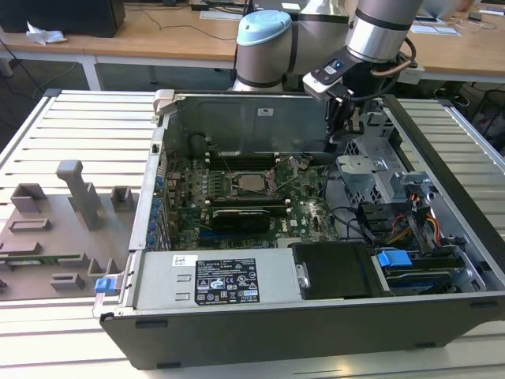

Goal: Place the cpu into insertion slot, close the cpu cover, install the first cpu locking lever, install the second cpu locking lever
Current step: 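Close the cpu cover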

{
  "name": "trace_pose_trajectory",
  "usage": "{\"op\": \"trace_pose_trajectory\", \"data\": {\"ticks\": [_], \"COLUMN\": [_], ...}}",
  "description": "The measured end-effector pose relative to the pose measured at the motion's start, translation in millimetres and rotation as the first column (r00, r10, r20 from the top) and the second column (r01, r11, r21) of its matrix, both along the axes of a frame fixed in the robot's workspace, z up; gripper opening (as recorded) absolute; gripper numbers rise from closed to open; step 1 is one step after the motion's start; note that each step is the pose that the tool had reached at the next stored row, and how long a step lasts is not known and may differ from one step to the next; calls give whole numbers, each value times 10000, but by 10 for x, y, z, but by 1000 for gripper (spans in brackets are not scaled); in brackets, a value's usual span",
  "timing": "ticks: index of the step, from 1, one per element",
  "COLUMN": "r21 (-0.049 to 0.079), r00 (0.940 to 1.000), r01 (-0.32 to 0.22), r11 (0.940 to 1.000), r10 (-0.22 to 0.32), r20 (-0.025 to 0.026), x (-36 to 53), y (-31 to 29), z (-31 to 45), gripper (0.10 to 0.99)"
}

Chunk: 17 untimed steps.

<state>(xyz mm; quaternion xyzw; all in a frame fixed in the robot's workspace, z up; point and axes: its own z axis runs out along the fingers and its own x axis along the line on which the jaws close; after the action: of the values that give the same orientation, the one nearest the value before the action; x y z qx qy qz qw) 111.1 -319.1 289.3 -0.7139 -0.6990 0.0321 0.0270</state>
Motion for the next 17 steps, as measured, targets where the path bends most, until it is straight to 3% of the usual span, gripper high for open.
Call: {"op": "trace_pose_trajectory", "data": {"ticks": [10, 17], "r21": [-2, 0], "r00": [10000, 10000], "r01": [0, 0], "r11": [10000, 10000], "r10": [0, 0], "r20": [0, -4], "x": [29, 29], "y": [-1, 0], "z": [-1, -63], "gripper": [106, 106]}}
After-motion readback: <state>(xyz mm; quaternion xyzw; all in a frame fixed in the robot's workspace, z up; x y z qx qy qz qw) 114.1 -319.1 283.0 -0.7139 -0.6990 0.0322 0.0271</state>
